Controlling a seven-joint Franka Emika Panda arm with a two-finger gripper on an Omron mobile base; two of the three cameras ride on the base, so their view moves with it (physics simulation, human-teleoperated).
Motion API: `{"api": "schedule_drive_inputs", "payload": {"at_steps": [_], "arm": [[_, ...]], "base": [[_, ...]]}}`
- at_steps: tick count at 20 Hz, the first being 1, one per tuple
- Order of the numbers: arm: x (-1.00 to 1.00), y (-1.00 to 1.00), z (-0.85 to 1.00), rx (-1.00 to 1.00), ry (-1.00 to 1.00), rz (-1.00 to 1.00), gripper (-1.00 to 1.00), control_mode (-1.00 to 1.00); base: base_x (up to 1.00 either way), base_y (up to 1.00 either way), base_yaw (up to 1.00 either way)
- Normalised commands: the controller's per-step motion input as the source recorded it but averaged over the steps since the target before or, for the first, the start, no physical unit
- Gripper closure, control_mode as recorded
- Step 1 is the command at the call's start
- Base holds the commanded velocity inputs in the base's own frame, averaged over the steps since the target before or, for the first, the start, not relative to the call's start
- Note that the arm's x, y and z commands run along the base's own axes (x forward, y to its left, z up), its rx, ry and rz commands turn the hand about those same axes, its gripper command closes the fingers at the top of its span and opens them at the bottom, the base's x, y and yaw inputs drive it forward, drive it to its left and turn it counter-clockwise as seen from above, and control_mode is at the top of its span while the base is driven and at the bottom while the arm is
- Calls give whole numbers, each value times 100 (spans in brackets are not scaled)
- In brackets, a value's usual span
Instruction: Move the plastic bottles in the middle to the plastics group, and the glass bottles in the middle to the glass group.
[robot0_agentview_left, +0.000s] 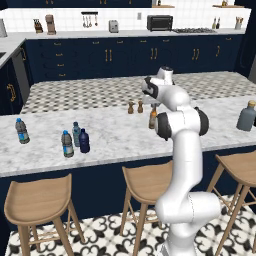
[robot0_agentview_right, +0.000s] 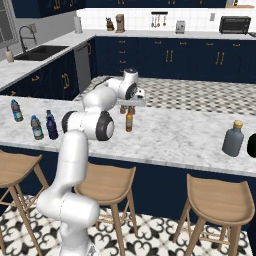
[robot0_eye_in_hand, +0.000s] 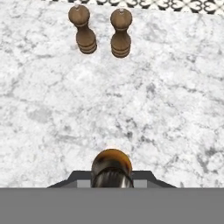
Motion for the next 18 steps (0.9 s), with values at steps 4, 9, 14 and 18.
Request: {"api": "schedule_drive_inputs", "payload": {"at_steps": [4, 9, 14, 18], "arm": [[-8, 0, 4, 0, 0, 0, 100, -100], [-33, -24, 28, 0, 0, -1, 100, -100], [-56, -60, 43, 0, 0, -1, 100, -100], [-76, -74, 25, 0, 0, -6, 100, -100]], "base": [[0, 0, 0], [0, 0, 0], [0, 0, 0], [0, 0, 0]]}}
